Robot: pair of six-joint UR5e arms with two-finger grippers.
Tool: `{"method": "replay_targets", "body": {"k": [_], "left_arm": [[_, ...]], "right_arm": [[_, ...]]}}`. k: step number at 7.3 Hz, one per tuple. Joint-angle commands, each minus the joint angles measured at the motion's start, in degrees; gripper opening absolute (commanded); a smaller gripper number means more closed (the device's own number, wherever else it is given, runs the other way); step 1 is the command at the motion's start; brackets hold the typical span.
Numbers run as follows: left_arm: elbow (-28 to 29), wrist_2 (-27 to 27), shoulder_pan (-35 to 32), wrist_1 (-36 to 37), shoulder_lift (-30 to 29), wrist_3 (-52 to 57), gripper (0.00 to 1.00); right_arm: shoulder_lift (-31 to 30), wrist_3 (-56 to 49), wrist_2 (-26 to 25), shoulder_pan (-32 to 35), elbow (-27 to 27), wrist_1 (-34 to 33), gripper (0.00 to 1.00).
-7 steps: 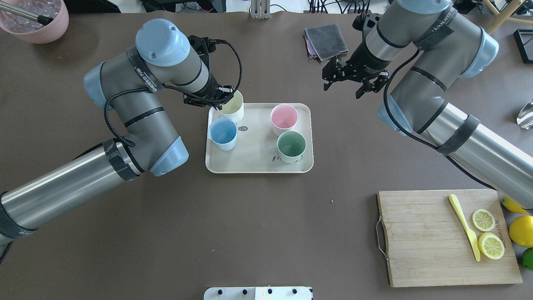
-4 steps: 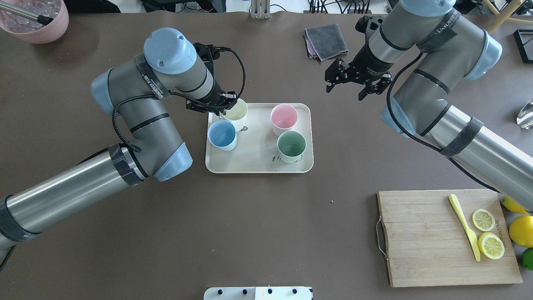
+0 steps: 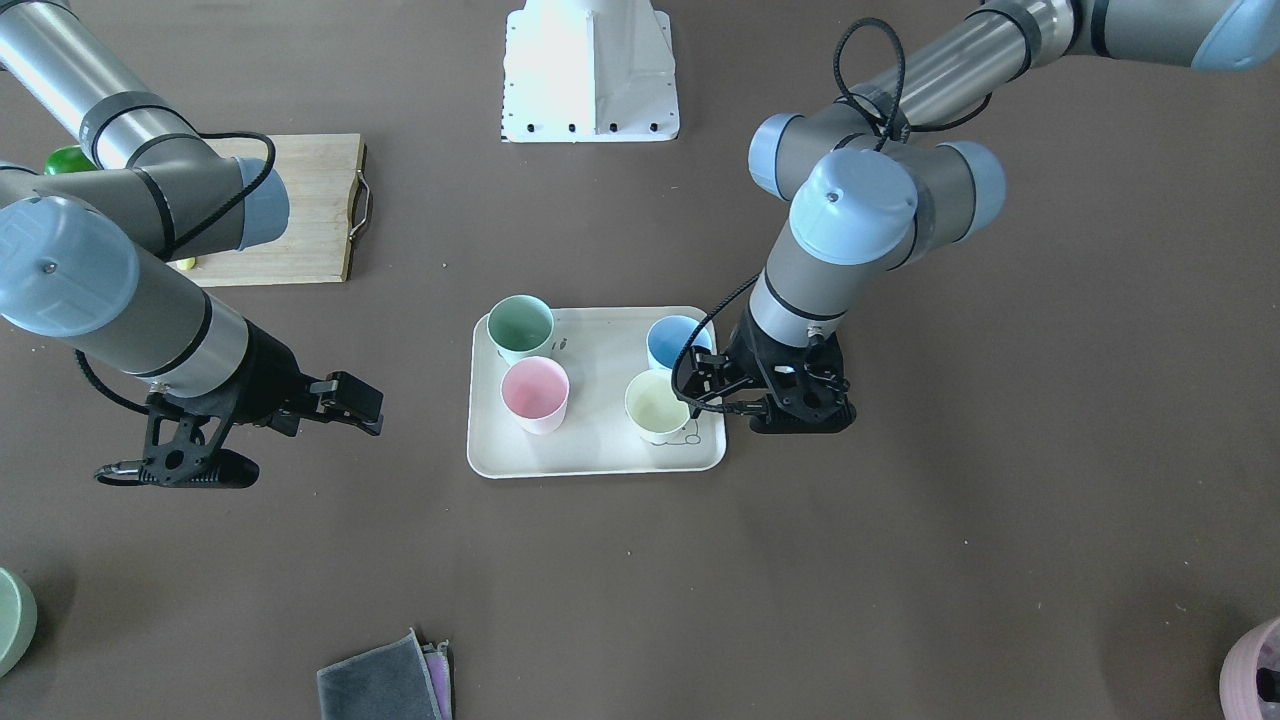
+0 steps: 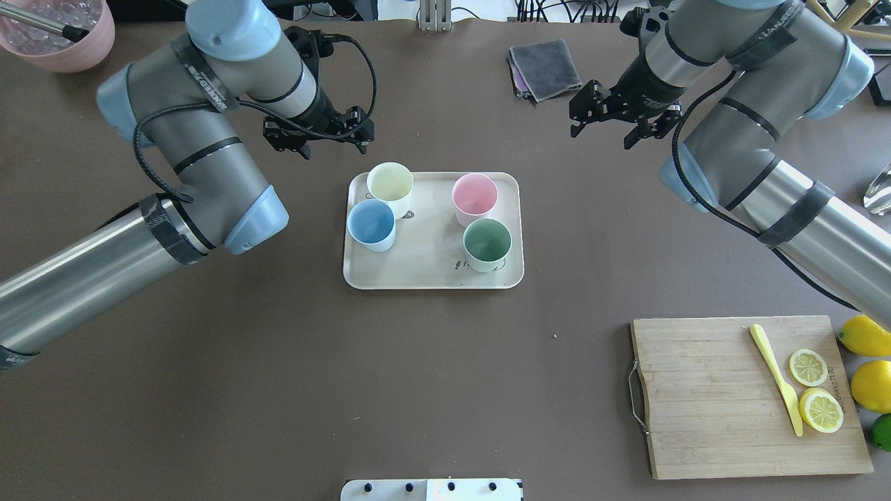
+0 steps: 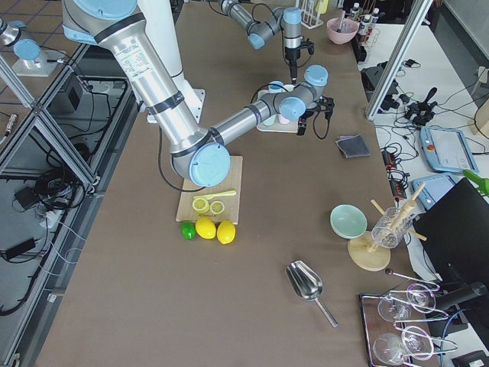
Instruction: Place all cups on tray
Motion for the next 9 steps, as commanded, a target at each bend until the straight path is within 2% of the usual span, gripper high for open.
{"method": "replay_targets", "body": {"k": [1,2,3,5,6,8,9], "left_arm": [[-10.3,-2.4,-6.7,9.8,7.0,11.5,0.97],[-14.0,-5.0,-9.0,13.3,9.3,14.2,0.97],[-16.7,-5.4,-9.8,14.9,11.3,14.4,0.97],[-16.5,-5.4,-9.8,14.3,12.1,14.8,0.97],[-16.4,-5.5,-10.0,14.4,12.3,20.8,0.97],[-18.3,-5.4,-13.2,14.8,14.3,28.5,0.98],[-19.4,-5.5,-16.6,14.8,17.8,35.2,0.98]], "right_arm": [[-2.6,-11.7,0.2,5.7,-0.3,-2.3,1.00],[-2.9,-17.3,0.3,8.8,0.0,-5.9,1.00],[-4.1,-23.5,0.2,11.5,-0.1,-7.0,1.00],[-4.5,-25.8,0.0,14.4,-0.4,-7.0,1.00],[-5.5,-26.0,0.4,17.1,-0.4,-7.0,1.00],[-12.3,-34.3,1.0,23.6,-0.3,-7.0,1.00],[-15.3,-37.2,1.3,27.0,-0.5,-7.0,1.00]]}}
